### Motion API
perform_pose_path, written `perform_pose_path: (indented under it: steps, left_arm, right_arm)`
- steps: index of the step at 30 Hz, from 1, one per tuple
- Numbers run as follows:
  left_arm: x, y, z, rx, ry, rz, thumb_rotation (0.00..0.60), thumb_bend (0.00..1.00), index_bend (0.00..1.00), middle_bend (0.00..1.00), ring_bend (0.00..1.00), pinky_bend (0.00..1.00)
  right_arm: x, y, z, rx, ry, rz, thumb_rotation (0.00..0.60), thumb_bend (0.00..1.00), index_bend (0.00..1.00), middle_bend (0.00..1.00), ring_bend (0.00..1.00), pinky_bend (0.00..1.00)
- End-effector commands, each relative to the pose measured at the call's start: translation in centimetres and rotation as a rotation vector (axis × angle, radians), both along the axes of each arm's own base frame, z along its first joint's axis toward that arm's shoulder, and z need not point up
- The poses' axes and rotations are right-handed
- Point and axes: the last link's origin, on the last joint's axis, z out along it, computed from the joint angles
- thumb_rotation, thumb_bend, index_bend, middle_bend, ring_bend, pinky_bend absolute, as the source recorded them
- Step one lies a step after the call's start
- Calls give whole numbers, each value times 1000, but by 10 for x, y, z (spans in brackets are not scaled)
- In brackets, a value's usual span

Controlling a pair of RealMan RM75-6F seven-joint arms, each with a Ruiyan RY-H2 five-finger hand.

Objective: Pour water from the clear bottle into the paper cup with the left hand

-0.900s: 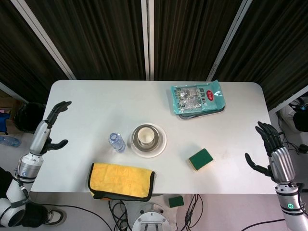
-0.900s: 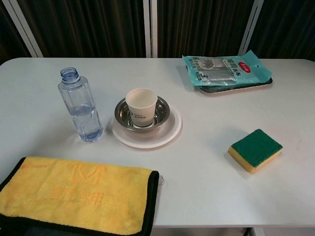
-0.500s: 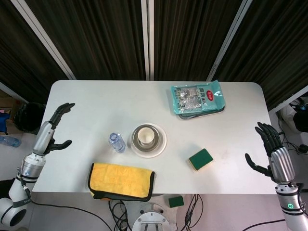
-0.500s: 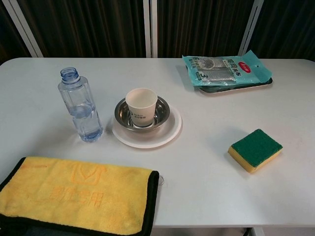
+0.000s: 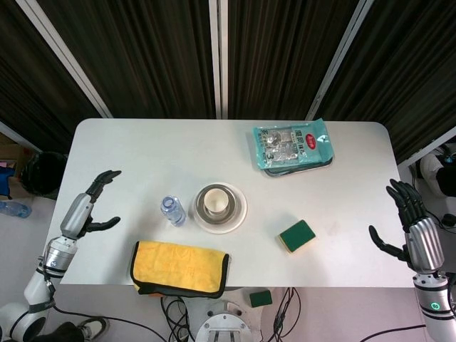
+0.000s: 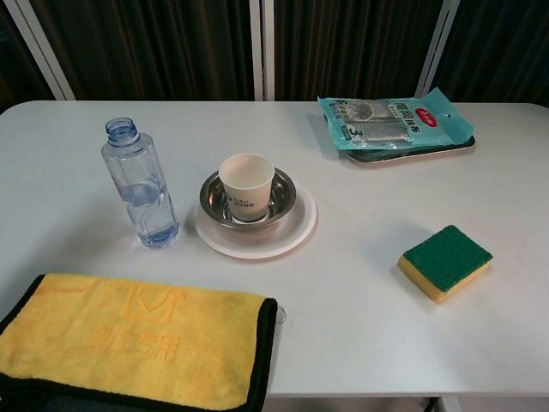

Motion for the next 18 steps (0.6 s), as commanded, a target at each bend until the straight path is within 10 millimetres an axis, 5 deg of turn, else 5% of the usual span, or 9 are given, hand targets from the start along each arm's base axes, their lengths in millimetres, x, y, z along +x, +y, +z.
perform_pose_path:
  steps: [1, 4, 10, 18]
  left_arm:
    - [-5, -4, -22, -35, 35, 15, 159, 31, 80, 122, 43, 160]
    - [-4, -2, -40, -58, -11, 45, 159, 31, 74, 121, 43, 160]
    - [0, 9, -73, -32, -48, 79, 287, 31, 74, 104, 43, 159]
    - [-4, 14, -98, -93, -72, 95, 302, 9, 38, 106, 43, 160]
  right_arm:
    - [-1, 1, 0, 1, 7, -2, 600, 331, 0, 0, 0, 0]
    - [-2, 2, 0, -1, 10, -4, 600, 331, 0, 0, 0, 0]
    - [-2, 3, 2, -6, 13, -6, 600, 331, 0, 0, 0, 0]
    - [-6, 3, 5, -11, 17, -22, 600, 331, 0, 0, 0, 0]
